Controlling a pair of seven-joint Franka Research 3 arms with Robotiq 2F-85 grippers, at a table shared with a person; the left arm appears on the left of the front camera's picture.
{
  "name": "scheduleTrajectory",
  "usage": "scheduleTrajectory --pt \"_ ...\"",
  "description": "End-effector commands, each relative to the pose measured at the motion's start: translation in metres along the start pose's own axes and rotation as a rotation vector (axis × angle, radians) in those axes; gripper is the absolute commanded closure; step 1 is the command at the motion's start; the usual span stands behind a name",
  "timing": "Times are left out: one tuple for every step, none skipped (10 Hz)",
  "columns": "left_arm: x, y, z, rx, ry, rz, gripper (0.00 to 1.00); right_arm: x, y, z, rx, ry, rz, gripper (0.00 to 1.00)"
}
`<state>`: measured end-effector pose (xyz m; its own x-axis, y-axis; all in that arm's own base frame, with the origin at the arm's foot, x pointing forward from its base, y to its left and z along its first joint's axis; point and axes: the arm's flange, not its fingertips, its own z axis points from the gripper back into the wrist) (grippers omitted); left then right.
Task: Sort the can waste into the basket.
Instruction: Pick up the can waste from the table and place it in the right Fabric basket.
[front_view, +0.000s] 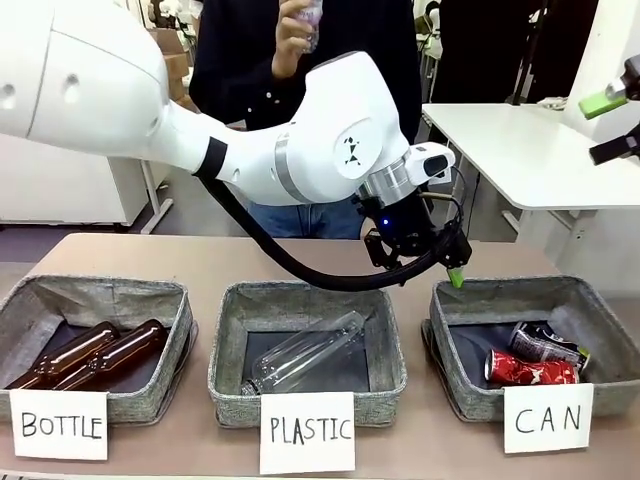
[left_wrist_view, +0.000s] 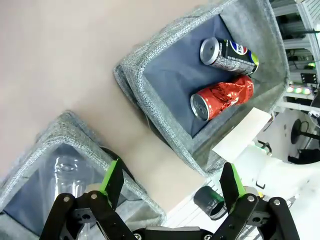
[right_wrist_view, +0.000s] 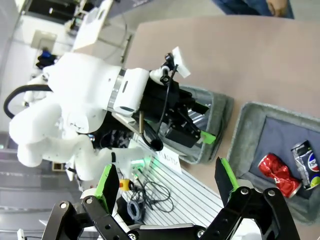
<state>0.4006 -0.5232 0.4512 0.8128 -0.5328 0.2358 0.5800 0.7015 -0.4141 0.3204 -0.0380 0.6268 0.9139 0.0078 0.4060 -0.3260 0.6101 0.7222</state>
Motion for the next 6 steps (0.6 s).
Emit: scheduleTrajectory --pt "-0.007 -0.006 0.034 -0.036 -0.022 -0.034 0.00 -0.001 -0.001 0.001 -0.007 0.001 0.022 0.00" --pt "-0.020 -0.005 0.074 -0.044 -0.044 -0.042 0.00 0.000 0.000 0.000 0.000 0.000 0.000 0.00" --pt "-0.034 0.001 0.114 -0.069 -0.043 -0.018 0.00 0.002 -0.001 -0.001 0.009 0.000 0.008 0.00" --pt "-0.052 0.008 0.150 -0.091 -0.082 -0.021 0.00 0.003 -0.005 -0.004 0.014 0.010 -0.009 0.00" --pt "-0.076 0.016 0.182 -0.115 -0.049 -0.010 0.00 0.003 -0.008 -0.009 0.022 0.022 -0.026 0.00" --pt "-0.100 0.033 0.205 -0.191 0.016 -0.011 0.00 0.003 -0.009 -0.011 0.047 0.025 -0.032 0.00"
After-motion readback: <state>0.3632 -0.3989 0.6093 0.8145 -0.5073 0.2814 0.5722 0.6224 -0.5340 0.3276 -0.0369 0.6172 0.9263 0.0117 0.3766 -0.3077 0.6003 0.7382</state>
